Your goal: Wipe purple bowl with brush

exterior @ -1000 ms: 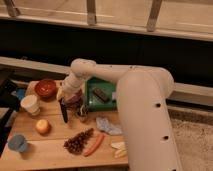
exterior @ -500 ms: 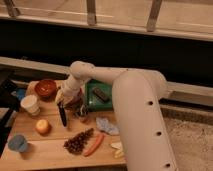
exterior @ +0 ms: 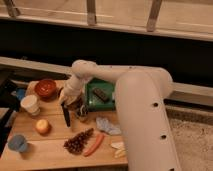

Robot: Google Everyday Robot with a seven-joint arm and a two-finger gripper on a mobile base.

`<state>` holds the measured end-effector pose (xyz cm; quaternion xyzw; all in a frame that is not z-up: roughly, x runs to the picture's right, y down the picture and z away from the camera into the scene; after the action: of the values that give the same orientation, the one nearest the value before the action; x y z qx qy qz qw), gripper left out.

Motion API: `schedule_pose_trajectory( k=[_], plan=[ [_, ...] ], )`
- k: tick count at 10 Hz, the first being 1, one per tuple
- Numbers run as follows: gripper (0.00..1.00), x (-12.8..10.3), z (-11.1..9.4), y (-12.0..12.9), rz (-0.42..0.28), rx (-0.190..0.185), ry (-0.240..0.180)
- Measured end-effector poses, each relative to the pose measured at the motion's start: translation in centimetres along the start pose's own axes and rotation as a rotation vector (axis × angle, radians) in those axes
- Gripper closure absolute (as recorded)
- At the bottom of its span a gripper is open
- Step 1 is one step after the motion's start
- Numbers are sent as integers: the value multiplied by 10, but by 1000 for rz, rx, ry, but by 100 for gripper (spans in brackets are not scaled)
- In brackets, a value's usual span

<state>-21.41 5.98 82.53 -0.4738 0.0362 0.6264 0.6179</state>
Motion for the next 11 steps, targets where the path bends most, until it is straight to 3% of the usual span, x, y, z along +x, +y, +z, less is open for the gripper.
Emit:
schedule_pose_trajectory(
  k=[2, 6, 8, 11],
  plan=[
    [100, -12, -7, -8, 12, 17, 0],
    [100, -43, 13, 22, -66, 21, 29],
    [100, -32, 29, 41, -109, 23, 62],
    [100, -11, 19, 31, -81, 40, 57]
  ],
)
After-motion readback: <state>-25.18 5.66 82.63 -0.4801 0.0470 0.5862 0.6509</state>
